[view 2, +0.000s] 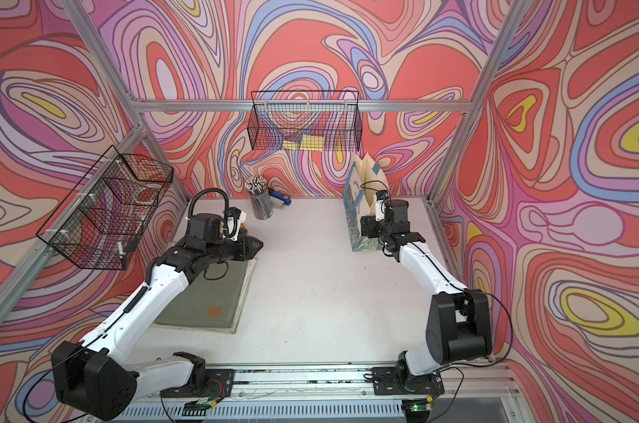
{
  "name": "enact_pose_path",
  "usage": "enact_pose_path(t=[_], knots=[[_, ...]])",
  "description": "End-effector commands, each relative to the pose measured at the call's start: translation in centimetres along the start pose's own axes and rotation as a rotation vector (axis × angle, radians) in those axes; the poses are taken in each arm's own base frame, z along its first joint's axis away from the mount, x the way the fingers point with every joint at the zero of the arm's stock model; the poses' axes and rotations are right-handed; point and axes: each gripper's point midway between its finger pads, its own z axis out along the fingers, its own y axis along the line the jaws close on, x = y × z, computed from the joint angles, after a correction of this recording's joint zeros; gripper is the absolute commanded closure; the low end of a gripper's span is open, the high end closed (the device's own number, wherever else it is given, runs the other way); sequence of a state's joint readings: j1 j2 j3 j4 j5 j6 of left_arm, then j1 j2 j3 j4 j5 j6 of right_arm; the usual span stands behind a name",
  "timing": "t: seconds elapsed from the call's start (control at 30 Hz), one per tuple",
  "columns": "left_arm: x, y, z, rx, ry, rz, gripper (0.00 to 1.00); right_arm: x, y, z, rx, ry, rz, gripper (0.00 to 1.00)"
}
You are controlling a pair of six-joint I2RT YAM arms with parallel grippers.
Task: Put away the canvas bag
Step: Move the canvas bag to the center of the board.
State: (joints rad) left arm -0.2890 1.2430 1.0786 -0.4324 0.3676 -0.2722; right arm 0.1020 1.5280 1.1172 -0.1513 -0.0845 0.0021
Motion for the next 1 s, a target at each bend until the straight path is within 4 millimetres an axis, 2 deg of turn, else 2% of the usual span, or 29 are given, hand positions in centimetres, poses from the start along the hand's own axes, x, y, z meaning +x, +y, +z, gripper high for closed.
enact_pose_path(t=[0.0,0.07,0.2,0.43,0.57,0.7,0.97], knots=[[-0.8,-1.2,-0.3,0.033,-0.034,0.053,0.50,-1.2,0.4,0.8,-0.037,-0.066,-0.009,0.38],[-0.7,-1.6,-0.2,0.043,-0.029,0.061,0.50,-1.1,0.7,1.0,-0.057,-0.066,-0.009,0.54],[-0.5,-2.5,-0.1,0.058,-0.027,0.099,0.51,-0.8,1.2,1.0,-0.085,-0.083,-0.021,0.74],[-0.4,-4.0,-0.1,0.072,-0.034,0.166,0.51,0.1,2.1,0.0,-0.137,-0.067,-0.051,1.00],[-0.5,-4.7,-0.1,0.083,-0.038,0.194,0.51,0.9,2.9,-0.8,-0.174,-0.066,-0.077,1.00],[-0.5,-6.0,-0.3,0.100,-0.045,0.250,0.51,1.5,4.3,-2.6,-0.253,-0.084,-0.098,1.00],[-0.6,-9.1,-1.4,0.132,-0.063,0.431,0.51,3.6,9.8,-8.7,-0.573,-0.150,-0.184,1.00]])
